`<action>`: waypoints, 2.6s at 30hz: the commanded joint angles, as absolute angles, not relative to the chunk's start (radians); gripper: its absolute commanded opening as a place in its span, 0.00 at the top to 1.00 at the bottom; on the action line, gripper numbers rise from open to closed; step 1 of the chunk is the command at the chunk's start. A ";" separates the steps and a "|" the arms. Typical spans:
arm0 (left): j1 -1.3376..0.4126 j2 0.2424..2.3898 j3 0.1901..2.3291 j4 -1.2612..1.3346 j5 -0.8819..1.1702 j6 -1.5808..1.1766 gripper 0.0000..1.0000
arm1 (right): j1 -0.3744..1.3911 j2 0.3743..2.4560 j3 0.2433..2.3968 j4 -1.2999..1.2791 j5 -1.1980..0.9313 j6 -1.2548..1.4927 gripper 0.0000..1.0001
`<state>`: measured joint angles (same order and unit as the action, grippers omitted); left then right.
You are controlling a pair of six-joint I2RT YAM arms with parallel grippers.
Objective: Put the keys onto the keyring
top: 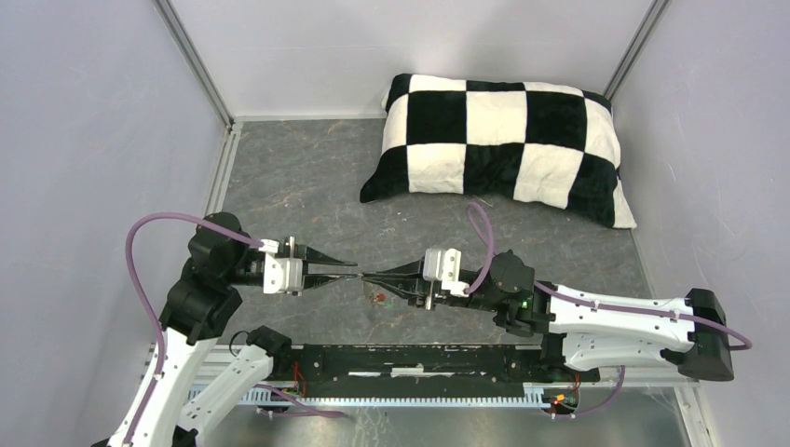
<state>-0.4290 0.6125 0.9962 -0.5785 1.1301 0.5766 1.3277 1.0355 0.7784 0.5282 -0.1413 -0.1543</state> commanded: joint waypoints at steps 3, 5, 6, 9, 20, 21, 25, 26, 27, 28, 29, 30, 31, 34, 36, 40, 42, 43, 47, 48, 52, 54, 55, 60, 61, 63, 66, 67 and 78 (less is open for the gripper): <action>-0.431 0.610 0.995 -0.543 1.189 0.514 0.74 | 1.326 1.046 0.796 0.590 -0.150 -0.149 0.99; -0.432 0.607 0.998 -0.566 1.201 0.537 0.73 | 1.325 1.047 0.795 0.591 -0.145 -0.150 0.99; -0.431 0.607 0.999 -0.579 1.206 0.546 0.72 | 1.324 1.047 0.795 0.591 -0.143 -0.153 0.99; -0.432 0.606 1.000 -0.600 1.208 0.560 0.70 | 1.325 1.045 0.793 0.590 -0.138 -0.156 0.99; -0.431 0.615 1.009 -0.603 1.205 0.552 0.90 | 1.326 1.068 0.788 0.635 -0.153 -0.133 0.99; -0.431 0.613 1.007 -0.603 1.196 0.555 0.94 | 1.327 1.068 0.789 0.636 -0.156 -0.131 0.99; -0.432 0.598 1.000 -0.647 1.171 0.650 0.98 | 1.327 1.053 0.795 0.614 -0.160 -0.127 0.98; -0.431 0.594 1.000 -0.676 1.168 0.703 0.98 | 1.326 1.045 0.801 0.595 -0.160 -0.130 0.96; -0.432 0.588 0.999 -0.701 1.166 0.753 0.98 | 1.327 1.034 0.807 0.565 -0.161 -0.137 0.92; -0.431 0.581 0.998 -0.718 1.160 0.801 0.98 | 1.327 1.023 0.814 0.535 -0.159 -0.148 0.87; -0.432 0.570 0.993 -0.728 1.154 0.843 0.98 | 1.327 1.013 0.824 0.490 -0.152 -0.163 0.81; -0.432 0.559 0.987 -0.729 1.146 0.889 0.98 | 1.327 1.000 0.838 0.437 -0.150 -0.178 0.75; -0.431 0.543 0.979 -0.729 1.137 0.932 0.98 | 1.327 0.994 0.853 0.393 -0.147 -0.197 0.72; -0.432 0.533 0.971 -0.728 1.104 1.041 0.98 | 1.327 0.986 0.924 0.222 -0.145 -0.261 0.64; -0.431 0.541 0.977 -0.727 1.085 1.089 0.98 | 1.327 0.998 0.978 0.123 -0.136 -0.300 0.62; -0.431 0.569 0.992 -0.729 1.048 1.150 0.98 | 1.327 1.050 1.085 -0.039 -0.110 -0.363 0.60; -0.431 0.587 1.006 -0.742 1.035 1.170 0.98 | 1.331 1.086 1.128 -0.086 -0.100 -0.389 0.60; -0.431 0.598 1.017 -0.763 1.031 1.194 0.98 | 1.334 1.098 1.146 -0.101 -0.093 -0.401 0.59; -0.432 0.629 1.057 -0.818 1.015 1.212 0.98 | 1.347 1.140 1.191 -0.154 -0.046 -0.445 0.59; -0.431 0.631 1.063 -0.823 1.014 1.212 0.98 | 1.351 1.150 1.203 -0.167 -0.039 -0.456 0.59; -0.431 0.625 1.062 -0.823 1.016 1.209 0.98 | 1.358 1.180 1.232 -0.199 -0.028 -0.478 0.59; -0.431 0.623 1.062 -0.823 1.018 1.207 0.98 | 1.362 1.189 1.236 -0.197 -0.021 -0.479 0.60; -0.431 0.623 1.062 -0.822 1.020 1.209 0.98 | 1.363 1.193 1.236 -0.192 -0.019 -0.478 0.60; -0.431 0.619 1.061 -0.822 1.032 1.204 0.98 | 1.366 1.189 1.214 -0.136 -0.006 -0.468 0.63; -0.431 0.617 1.060 -0.822 1.034 1.201 0.98 | 1.366 1.187 1.207 -0.125 -0.006 -0.466 0.64; -0.431 0.615 1.060 -0.821 1.036 1.197 0.98 | 1.369 1.188 1.200 -0.113 -0.006 -0.462 0.65; -0.431 0.615 1.061 -0.822 1.040 1.193 0.98 | 1.369 1.193 1.198 -0.102 -0.006 -0.460 0.66; -0.431 0.616 1.061 -0.821 1.041 1.192 0.98 | 1.368 1.196 1.198 -0.101 -0.006 -0.460 0.67; -0.431 0.622 1.075 -0.824 1.049 1.171 0.98 | 1.369 1.224 1.222 -0.120 -0.008 -0.462 0.71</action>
<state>-0.4297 0.6235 1.0317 -0.8368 1.0229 1.1633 1.3617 1.2186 1.1820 -0.1516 -0.0174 -0.4614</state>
